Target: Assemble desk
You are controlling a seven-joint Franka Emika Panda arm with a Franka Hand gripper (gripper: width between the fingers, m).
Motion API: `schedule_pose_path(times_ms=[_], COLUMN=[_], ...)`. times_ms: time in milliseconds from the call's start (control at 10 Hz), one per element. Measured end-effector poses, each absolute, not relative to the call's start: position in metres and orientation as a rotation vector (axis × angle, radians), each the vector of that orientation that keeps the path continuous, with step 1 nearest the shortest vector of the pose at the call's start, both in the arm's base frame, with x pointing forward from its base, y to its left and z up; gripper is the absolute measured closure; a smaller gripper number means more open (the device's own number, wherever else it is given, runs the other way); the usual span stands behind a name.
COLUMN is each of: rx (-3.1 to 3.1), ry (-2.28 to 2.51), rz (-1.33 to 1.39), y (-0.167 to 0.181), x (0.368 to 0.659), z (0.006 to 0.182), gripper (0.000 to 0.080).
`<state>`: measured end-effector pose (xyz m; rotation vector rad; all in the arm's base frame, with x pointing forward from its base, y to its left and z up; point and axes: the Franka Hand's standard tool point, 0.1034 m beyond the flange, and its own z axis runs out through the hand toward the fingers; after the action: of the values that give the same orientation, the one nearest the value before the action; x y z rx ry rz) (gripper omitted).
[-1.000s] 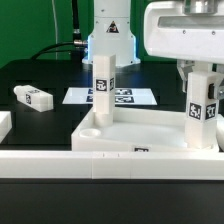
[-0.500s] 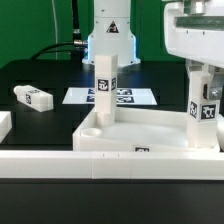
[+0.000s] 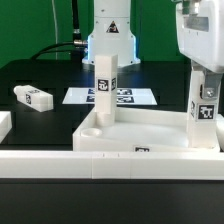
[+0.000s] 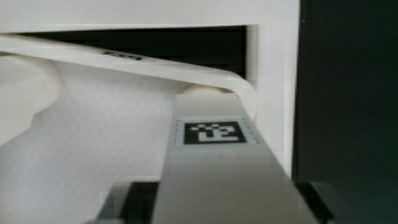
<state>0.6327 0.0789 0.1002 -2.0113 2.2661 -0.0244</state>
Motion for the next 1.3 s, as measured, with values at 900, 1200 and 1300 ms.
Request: schedule_pose_path(times_ms=[900,1200,1300], rx=[-2.579,-2.739,-2.867], ry=[1.651,1.382,1.226], rz=[-0.038,-0.051,0.005], y=[0.084,0.0827,0.0826], x=[0.6337,0.6337,0.6304], z=[0.098,0.0978,0.1016], gripper=[0.0151,0.0151,0.0151])
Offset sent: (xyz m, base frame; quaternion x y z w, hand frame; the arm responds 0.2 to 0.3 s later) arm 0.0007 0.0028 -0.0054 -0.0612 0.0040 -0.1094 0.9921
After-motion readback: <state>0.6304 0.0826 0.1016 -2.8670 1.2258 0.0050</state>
